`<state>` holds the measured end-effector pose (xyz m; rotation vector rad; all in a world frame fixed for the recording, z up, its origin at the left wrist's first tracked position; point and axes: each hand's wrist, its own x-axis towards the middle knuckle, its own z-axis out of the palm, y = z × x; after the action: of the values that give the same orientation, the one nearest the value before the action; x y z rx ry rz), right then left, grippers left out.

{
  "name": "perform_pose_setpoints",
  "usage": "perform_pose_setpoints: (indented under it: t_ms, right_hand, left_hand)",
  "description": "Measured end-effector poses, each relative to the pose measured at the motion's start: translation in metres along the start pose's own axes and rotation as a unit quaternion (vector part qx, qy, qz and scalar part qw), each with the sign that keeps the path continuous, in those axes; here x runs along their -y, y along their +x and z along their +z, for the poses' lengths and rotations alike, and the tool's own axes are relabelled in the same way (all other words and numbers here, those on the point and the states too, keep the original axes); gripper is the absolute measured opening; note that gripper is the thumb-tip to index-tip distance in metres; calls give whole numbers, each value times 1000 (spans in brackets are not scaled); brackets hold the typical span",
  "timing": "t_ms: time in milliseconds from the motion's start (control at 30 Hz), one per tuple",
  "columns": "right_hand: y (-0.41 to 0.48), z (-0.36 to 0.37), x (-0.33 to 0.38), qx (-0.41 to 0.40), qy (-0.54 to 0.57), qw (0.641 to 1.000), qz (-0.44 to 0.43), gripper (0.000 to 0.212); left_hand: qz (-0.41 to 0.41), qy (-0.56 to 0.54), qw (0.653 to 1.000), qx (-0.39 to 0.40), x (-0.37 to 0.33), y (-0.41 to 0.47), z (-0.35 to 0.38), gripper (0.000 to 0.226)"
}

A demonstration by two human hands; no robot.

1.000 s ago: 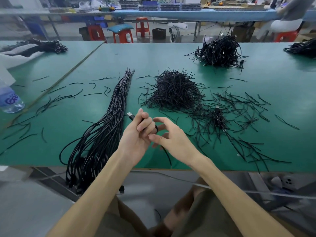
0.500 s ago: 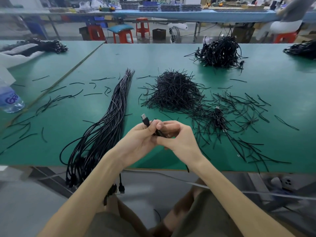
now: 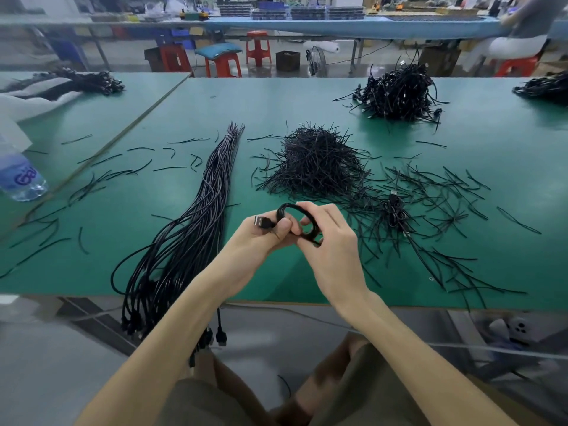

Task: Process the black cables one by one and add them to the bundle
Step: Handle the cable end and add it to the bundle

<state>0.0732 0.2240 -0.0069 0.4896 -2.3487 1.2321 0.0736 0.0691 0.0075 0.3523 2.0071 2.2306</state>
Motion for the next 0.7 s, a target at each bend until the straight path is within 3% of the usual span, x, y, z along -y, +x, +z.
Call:
perform_pose_setpoints:
  t_ms: [167,300,600,700]
  right_hand:
    - [0,-5,-2,51,-92,994,-21,49]
    - [-3,-9,-6,102,-119,987,-31,49]
    - [-4,-13,-10,171,-188,965,-59,42]
    - [-6,-13,-14,215,-250,942,-59,55]
  left_hand:
    - [-46,31,997,-45,7,2,0,11]
    - [-74,32,993,-92,10,3,-6,22]
    - [-110,131,985,-20,8,2,-16,20]
    - [-124,139,982,-5,5,3,-20,19]
